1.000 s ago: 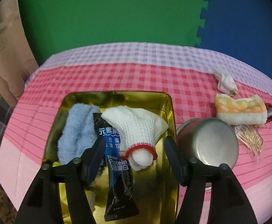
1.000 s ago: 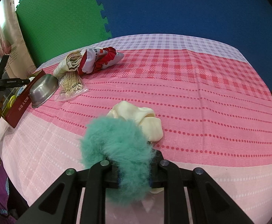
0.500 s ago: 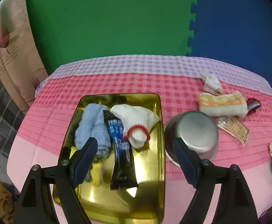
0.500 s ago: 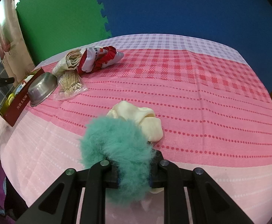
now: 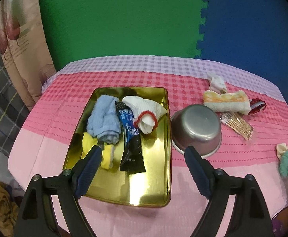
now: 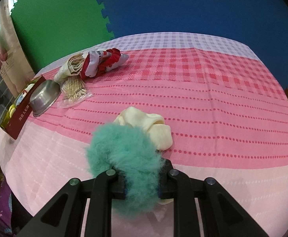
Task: Organize soft objects
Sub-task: 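Lift the open left gripper away from the tray, then carry the green scrunchie into the tin tray and release it with the right gripper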
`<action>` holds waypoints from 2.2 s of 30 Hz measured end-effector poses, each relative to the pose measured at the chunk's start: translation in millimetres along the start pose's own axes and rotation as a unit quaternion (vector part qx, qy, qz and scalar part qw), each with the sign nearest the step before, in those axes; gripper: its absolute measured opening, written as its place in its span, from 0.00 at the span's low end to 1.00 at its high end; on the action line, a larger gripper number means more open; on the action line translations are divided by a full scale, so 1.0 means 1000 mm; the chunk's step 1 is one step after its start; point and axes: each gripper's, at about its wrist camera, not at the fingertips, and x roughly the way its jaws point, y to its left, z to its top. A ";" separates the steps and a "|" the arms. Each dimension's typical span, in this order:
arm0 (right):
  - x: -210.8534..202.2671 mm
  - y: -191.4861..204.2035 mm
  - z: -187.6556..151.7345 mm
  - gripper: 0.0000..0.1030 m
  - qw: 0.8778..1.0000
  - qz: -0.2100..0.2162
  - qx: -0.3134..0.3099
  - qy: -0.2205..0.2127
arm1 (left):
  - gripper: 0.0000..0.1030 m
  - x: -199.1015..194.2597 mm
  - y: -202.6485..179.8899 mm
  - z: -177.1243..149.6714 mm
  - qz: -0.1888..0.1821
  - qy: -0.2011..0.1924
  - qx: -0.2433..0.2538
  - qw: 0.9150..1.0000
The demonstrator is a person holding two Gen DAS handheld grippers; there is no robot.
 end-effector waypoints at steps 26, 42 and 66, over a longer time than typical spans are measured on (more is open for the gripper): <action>-0.017 0.078 0.026 0.19 0.985 0.157 0.065 0.026 | 0.84 -0.028 0.072 -0.088 0.069 -0.012 -0.078 0.994; 0.075 0.372 0.114 0.19 0.959 0.223 -0.157 0.074 | 0.87 -0.052 0.089 -0.086 0.077 -0.076 -0.084 0.991; 0.086 0.425 0.137 0.60 0.954 0.122 -0.214 0.173 | 0.87 -0.042 0.095 -0.088 0.076 -0.060 -0.092 0.991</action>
